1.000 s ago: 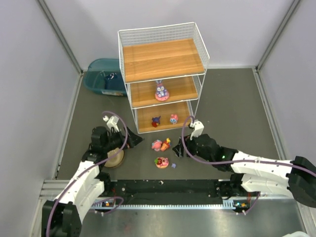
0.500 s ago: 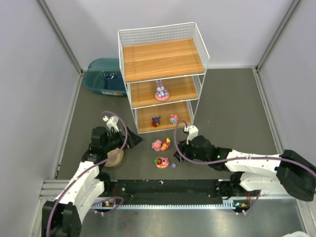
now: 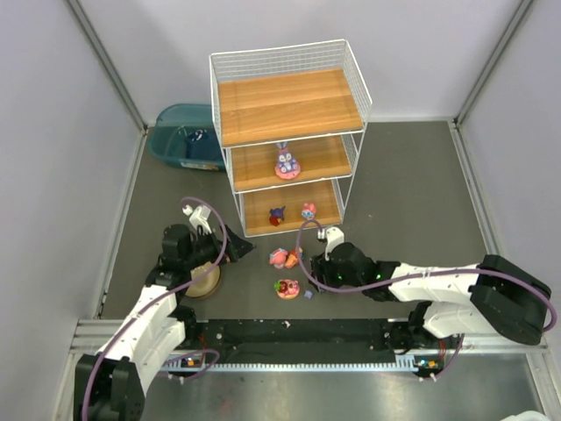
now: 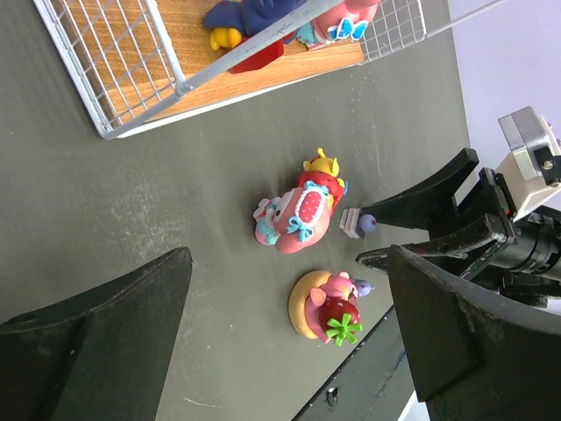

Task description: Place and organize the plastic toys onto the shelf

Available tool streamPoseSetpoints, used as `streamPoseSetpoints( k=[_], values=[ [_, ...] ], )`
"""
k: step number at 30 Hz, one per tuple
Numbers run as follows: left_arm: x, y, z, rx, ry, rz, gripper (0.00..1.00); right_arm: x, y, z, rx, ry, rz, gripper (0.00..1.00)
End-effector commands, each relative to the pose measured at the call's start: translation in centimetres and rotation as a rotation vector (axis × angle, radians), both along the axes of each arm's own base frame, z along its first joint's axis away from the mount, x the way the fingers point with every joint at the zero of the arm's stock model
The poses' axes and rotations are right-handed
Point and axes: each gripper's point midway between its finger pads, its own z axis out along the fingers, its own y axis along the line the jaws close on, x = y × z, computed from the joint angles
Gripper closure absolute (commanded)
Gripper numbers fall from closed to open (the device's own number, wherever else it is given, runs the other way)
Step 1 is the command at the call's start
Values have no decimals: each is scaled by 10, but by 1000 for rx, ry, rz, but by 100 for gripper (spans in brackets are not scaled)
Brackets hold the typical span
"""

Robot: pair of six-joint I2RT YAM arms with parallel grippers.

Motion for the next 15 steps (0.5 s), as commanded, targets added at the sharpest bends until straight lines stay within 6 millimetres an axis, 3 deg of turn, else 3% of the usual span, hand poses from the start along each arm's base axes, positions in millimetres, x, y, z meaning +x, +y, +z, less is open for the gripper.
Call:
streamPoseSetpoints(
  k=[1, 10, 13, 15],
  values=[
    [3, 0, 2, -1, -5, 7, 1, 10, 9, 9, -16, -53, 12, 41],
    [4, -1, 4, -8, -3, 4, 1, 16, 9, 11, -55, -80, 23, 40],
    [4, -2, 7, -11, -9, 2, 1, 20, 10, 27, -18, -115, 5, 29],
    [3, -2, 7, -12, -5, 1, 1, 26, 8, 51, 40, -164, -30, 25]
  ],
)
